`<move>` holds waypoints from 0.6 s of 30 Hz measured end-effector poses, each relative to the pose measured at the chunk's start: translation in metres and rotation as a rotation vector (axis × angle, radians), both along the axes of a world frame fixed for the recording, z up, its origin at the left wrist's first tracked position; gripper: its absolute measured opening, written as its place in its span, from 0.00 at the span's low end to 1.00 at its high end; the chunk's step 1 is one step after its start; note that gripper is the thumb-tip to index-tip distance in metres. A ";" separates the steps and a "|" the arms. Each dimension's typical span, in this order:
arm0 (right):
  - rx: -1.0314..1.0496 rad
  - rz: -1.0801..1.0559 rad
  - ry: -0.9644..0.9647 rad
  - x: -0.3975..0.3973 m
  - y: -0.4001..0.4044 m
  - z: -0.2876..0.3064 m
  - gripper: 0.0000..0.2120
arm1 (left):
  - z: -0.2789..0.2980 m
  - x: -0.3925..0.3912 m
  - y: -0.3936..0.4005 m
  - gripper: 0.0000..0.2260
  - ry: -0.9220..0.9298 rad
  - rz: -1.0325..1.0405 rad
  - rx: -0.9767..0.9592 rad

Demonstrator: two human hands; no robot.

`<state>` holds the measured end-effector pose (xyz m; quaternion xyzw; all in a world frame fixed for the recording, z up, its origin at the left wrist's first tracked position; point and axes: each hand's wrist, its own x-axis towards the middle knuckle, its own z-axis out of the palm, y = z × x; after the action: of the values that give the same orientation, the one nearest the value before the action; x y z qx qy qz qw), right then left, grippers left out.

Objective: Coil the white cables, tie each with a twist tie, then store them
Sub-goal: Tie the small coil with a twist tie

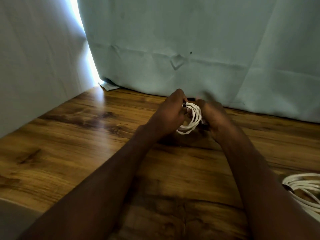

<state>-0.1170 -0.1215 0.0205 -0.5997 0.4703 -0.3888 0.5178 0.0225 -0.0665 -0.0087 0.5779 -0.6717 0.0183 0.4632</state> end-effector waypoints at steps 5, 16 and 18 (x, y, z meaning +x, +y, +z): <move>-0.338 0.142 -0.005 0.003 0.005 -0.007 0.02 | 0.003 0.013 -0.001 0.10 0.289 0.079 0.100; -0.772 0.192 0.117 0.013 0.014 -0.023 0.09 | 0.024 0.044 0.019 0.13 1.213 -0.539 0.537; -0.850 0.198 0.186 0.014 0.014 -0.025 0.10 | 0.024 0.040 0.017 0.08 1.380 -0.517 0.576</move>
<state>-0.1027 -0.1075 -0.0044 -0.8338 0.2534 -0.4406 0.2156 0.0626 -0.0496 0.0155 0.3813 -0.3239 -0.6270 0.5971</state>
